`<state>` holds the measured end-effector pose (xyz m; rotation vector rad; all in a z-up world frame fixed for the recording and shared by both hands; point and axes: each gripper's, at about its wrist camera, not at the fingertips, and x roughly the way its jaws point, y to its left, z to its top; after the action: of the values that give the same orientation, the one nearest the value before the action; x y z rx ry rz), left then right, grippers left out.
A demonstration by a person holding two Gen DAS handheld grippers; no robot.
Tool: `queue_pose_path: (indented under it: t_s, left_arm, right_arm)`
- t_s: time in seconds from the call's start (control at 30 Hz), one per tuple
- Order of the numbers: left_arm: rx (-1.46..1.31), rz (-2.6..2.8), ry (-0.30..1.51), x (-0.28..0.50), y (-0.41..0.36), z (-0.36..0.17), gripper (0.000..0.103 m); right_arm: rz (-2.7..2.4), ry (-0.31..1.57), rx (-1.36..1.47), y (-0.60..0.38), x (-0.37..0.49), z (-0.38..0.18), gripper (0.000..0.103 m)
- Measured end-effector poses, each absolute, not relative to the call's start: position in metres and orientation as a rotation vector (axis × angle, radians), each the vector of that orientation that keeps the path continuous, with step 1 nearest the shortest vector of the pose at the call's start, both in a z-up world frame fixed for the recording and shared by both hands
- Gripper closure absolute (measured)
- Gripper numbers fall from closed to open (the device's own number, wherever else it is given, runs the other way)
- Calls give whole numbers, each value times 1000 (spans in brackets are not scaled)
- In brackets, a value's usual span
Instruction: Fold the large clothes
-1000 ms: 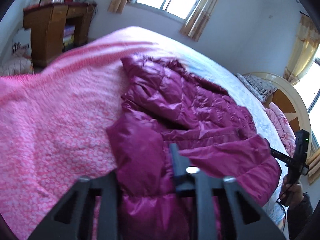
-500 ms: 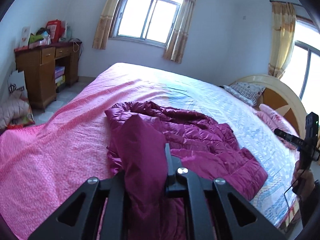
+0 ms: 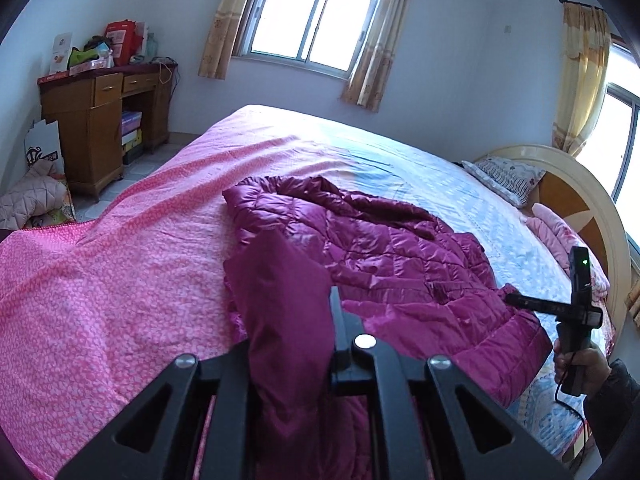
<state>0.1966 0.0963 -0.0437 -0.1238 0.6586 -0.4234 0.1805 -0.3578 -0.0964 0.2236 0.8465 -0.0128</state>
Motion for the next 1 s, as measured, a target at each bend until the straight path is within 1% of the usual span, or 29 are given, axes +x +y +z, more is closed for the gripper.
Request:
queue_pose_path:
  t_s: [0.03, 0.07, 0.17, 0.27, 0.43, 0.57, 0.7, 0.87, 1.0]
  left_arm:
    - [-124, -423, 663, 197, 95, -45, 92]
    - [-127, -424, 670, 197, 95, -47, 92]
    - [-136, -448, 675, 195, 95, -48, 92]
    - [-133, -447, 664, 195, 94, -43, 92]
    - [-128, -449, 606, 207, 89, -14, 93]
    - [-116, -419, 559, 243, 82, 14, 93]
    - [-122, -381, 533, 297, 76, 34, 93]
    - [-124, -294, 520, 373, 46, 31, 93]
    - [-74, -217, 563, 414, 24, -3, 93]
  right_arm:
    - [-1, 851, 194, -353, 182, -99, 51]
    - [15, 866, 166, -346, 183, -101, 87]
    - [-13, 846, 104, -332, 174, -96, 93]
    - [-31, 774, 47, -321, 155, -75, 94]
    - [-49, 615, 60, -321, 137, -15, 94]
    - [-78, 521, 12, -322, 162, 28, 94]
    - [-114, 493, -37, -322, 211, 49, 94]
    - [-233, 476, -36, -335, 287, 47, 94]
    - [-320, 538, 13, -353, 342, 9, 94]
